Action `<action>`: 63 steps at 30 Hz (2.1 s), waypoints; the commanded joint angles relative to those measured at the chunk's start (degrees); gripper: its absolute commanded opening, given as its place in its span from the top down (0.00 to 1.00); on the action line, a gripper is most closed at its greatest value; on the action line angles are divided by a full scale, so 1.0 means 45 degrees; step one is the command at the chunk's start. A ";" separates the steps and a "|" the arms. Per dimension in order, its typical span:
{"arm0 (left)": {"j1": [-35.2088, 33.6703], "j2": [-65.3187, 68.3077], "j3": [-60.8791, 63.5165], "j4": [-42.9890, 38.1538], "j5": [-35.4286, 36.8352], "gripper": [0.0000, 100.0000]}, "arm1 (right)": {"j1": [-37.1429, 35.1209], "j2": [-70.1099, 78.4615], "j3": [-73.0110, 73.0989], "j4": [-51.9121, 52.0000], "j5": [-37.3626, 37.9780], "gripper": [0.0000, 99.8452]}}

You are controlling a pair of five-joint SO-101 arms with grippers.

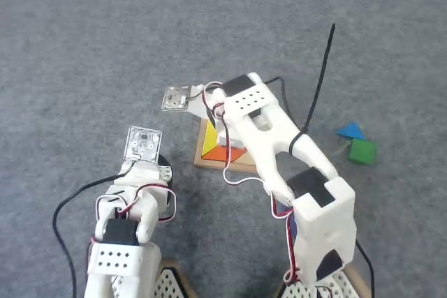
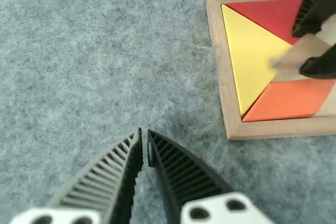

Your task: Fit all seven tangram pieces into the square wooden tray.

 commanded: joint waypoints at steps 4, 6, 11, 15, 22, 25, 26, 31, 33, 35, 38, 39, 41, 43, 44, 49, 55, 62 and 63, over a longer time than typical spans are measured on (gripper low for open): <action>-0.0059 -0.0176 -0.0107 0.0098 0.0098 0.98 | -0.0049 -0.0244 -0.0684 -0.0107 0.1211 0.87; -0.0059 -0.0176 -0.0107 0.0098 0.0098 0.98 | -0.0068 -0.0244 -0.0684 -0.0107 0.1270 0.87; -0.0059 -0.0176 -0.0107 0.0098 0.0098 0.98 | -0.0029 -0.0244 -0.0684 -0.0049 0.1270 0.87; -0.0059 -0.0176 -0.0107 0.0098 0.0098 0.98 | -0.0068 0.0010 -0.0703 0.0479 0.1739 0.83; -0.0059 -0.0176 -0.0107 0.0098 0.0098 0.98 | -0.0068 0.0440 -0.0762 0.0479 0.1719 0.81; -0.0059 -0.0176 -0.0107 0.0098 0.0098 0.98 | -0.0029 0.0420 -0.0762 0.0479 0.1719 0.81; -0.0059 -0.0176 -0.0107 0.0098 0.0098 0.98 | -0.0029 0.0420 -0.0781 0.0479 0.1719 0.81; -0.0059 -0.0176 -0.0107 0.0098 0.0098 0.98 | -0.0010 0.0400 -0.0781 0.0479 0.1700 0.81; -0.0059 -0.0176 -0.0107 0.0098 0.0098 0.98 | 0.0010 0.0225 -0.0781 0.0518 0.1387 0.81; -0.0059 -0.0176 -0.0107 0.0098 0.0098 0.98 | 0.0127 -0.0166 -0.0781 0.0557 0.0996 0.81; -0.0059 -0.0176 -0.0107 0.0098 0.0098 0.98 | 0.0440 -0.1084 -0.0723 0.0596 0.0430 0.81; -0.0059 -0.0176 -0.0107 0.0098 0.0098 0.98 | 0.0576 -0.1455 -0.0703 0.0596 0.0078 0.81; -0.0059 -0.0176 -0.0107 0.0098 0.0098 0.98 | 0.0850 -0.2178 -0.0684 0.0615 -0.0821 0.81; -0.0059 -0.0176 -0.0107 0.0098 0.0098 0.98 | 0.1045 -0.2745 -0.0625 0.0869 -0.1758 0.81; -0.0059 -0.0176 -0.0107 0.0098 0.0098 0.98 | 0.1084 -0.2960 -0.0469 0.0967 -0.2129 0.81; -0.0059 -0.0176 -0.0107 0.0098 0.0098 0.98 | 0.1084 -0.3214 0.1954 -0.0635 -0.2579 0.81; -0.0059 -0.0176 -0.0107 0.0098 0.0098 0.98 | 0.1123 -0.3214 0.3751 -0.2882 -0.3380 0.81; -0.0059 -0.0176 -0.0107 0.0098 0.0098 0.98 | 0.1670 -0.3214 0.3829 -0.2803 -0.3438 0.81; -0.0059 -0.0176 -0.0107 0.0098 0.0098 0.98 | 0.1885 -0.3175 0.3829 -0.2823 -0.3438 0.81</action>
